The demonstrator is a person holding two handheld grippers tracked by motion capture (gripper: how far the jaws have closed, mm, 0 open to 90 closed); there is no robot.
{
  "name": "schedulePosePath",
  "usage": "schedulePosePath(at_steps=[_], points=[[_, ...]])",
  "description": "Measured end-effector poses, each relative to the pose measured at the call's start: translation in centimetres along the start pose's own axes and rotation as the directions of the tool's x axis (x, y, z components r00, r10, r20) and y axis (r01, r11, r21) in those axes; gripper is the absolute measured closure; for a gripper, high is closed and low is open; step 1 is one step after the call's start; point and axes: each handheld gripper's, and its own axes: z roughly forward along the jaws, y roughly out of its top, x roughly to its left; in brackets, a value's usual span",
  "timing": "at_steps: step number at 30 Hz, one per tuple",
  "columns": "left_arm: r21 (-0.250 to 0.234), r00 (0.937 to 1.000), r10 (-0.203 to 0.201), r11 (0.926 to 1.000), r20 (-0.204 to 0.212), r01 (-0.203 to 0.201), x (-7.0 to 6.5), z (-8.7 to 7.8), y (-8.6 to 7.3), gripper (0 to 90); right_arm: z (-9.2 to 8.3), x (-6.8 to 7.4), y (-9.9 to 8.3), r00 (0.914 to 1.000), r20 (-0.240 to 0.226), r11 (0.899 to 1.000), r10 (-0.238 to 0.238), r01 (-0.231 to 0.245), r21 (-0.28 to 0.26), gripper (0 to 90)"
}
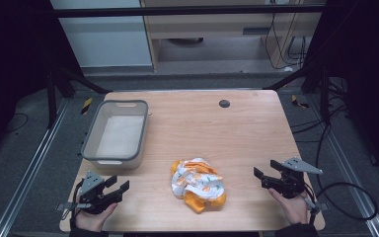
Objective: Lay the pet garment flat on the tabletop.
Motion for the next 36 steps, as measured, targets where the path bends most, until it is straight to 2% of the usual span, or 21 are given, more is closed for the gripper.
schedulePosePath(at_steps=[10,14,18,23,33,36], points=[[0.0,0.9991,0.036,0.9993,0.021,-0.036,-1.4,1.1,1.0,45.1,0.2,0.7,0.4,0.9976,-0.065,1.0,-0.024,0.024,0.0,39.3],[0.004,0.9977,0.059,0.9982,0.034,-0.059,-2.2,1.6,1.3,45.1,0.3,1.0,0.7,0.9961,-0.072,0.998,-0.051,0.05,-0.024,43.5],[0.007,0.9948,0.094,0.9955,0.041,-0.094,-2.8,2.1,1.8,44.9,0.7,1.5,0.9,0.9929,-0.089,0.996,-0.078,0.075,-0.037,46.7],[0.013,0.9901,0.131,0.9912,0.05,-0.132,-3.5,2.9,2.5,45.4,1.3,2.3,1.3,0.9876,-0.124,0.995,-0.097,0.095,-0.024,48.5],[0.03,0.985,0.153,0.9873,0.079,-0.156,-4.9,5.1,4.0,47.6,3.0,3.4,2.3,0.9784,-0.153,0.99,-0.139,0.141,-0.002,51.6],[0.049,0.9809,0.171,0.9831,0.092,-0.176,-5.7,6.4,4.2,47.4,3.5,3.6,2.5,0.9766,-0.171,0.991,-0.13,0.133,0.005,52.4]])
